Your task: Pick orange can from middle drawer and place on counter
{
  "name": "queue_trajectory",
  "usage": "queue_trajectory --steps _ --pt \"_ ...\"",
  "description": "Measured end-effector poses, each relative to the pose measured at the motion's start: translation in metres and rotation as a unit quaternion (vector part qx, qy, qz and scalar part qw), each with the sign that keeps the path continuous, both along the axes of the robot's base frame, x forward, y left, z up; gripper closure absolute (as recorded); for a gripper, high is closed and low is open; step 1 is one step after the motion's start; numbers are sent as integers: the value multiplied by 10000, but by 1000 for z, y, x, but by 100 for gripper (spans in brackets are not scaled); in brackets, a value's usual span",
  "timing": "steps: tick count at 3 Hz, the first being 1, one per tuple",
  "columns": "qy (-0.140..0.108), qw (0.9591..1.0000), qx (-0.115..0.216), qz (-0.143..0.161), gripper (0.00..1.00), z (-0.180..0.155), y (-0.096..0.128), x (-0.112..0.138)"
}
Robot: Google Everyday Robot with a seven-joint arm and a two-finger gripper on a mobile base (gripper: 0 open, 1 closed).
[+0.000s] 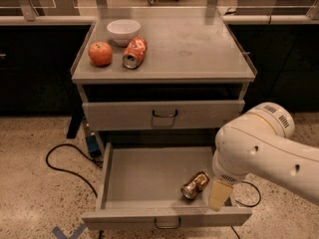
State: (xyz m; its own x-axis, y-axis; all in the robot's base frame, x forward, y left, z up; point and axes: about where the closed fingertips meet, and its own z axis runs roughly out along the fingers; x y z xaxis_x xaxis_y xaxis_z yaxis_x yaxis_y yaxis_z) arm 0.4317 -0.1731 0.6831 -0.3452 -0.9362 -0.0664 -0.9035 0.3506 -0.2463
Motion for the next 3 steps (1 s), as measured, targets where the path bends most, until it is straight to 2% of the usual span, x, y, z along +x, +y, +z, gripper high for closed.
queue_trajectory --steps 1,2,3 --pt "-193 9994 -274 -10 0 4 -14 9" --pt "-233 9995 21 -193 0 0 -36 19" --pt "-165 9985 373 -366 0 -12 -77 50"
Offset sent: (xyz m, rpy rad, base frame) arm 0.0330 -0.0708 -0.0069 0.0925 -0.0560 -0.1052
